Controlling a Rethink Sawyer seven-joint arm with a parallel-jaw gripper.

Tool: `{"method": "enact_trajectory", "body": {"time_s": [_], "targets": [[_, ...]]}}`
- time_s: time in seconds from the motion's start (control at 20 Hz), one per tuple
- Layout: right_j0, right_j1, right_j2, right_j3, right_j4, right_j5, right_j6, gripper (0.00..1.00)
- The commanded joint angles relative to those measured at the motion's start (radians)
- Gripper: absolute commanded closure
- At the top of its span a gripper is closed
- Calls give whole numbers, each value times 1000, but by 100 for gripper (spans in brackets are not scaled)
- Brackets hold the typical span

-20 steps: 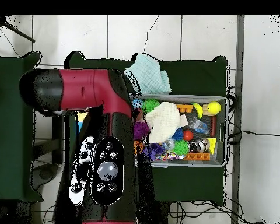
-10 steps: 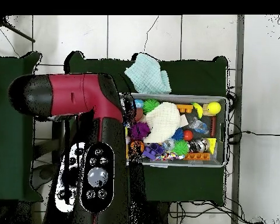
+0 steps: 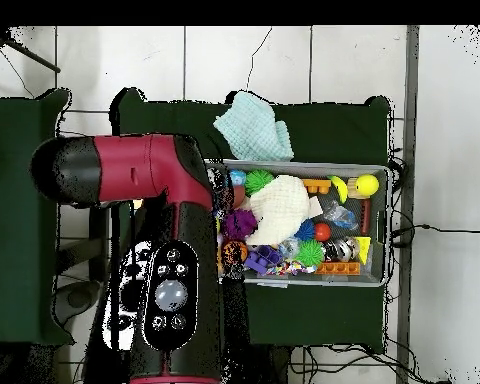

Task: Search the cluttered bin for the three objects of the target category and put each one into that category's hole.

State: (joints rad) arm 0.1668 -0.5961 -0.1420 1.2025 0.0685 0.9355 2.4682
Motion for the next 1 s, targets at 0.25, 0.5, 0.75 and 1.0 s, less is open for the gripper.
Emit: {"method": "enact_trajectory", "body": {"time_s": [0.25, 0.5, 0.75, 1.0], "targets": [[-15, 124, 31, 112, -37, -109, 81, 100], [-9, 152, 24, 77, -35, -105, 89, 100], [-11, 174, 24, 72, -37, -135, 89, 100], [-5, 202, 20, 44, -36, -139, 101, 100]]}}
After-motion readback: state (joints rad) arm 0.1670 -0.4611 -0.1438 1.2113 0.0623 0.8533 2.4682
